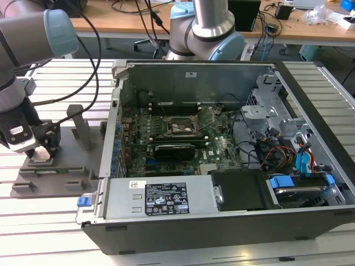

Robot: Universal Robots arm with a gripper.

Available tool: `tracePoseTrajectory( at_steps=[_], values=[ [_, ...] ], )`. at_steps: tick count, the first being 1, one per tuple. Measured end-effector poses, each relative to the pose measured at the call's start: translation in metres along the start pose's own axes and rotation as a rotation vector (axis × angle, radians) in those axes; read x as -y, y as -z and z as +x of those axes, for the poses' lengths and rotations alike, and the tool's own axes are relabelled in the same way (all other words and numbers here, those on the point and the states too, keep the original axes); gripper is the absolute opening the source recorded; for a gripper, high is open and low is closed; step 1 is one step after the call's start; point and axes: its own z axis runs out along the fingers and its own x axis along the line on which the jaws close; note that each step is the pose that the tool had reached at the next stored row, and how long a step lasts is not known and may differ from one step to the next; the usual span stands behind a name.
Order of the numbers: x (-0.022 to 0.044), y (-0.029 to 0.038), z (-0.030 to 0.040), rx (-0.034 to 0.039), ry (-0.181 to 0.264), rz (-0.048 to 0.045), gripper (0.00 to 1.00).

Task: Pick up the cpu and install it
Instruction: 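Place the cpu into insertion slot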

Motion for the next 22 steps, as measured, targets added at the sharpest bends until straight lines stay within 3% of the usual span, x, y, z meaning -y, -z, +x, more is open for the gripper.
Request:
tracePoseTrajectory(
  at_steps=[11, 12, 14, 22],
  values=[
    [-0.0001, -0.0011, 0.0030, -0.0002, 0.000, -0.0001, 0.55],
    [-0.0002, -0.0011, 0.0018, -0.0006, 0.000, -0.0002, 0.55],
    [0.0001, -0.0012, -0.0070, -0.0004, 0.000, -0.0001, 0.55],
    [-0.0003, -0.0011, -0.0042, 0.0000, 0.000, -0.0002, 0.55]
  ],
)
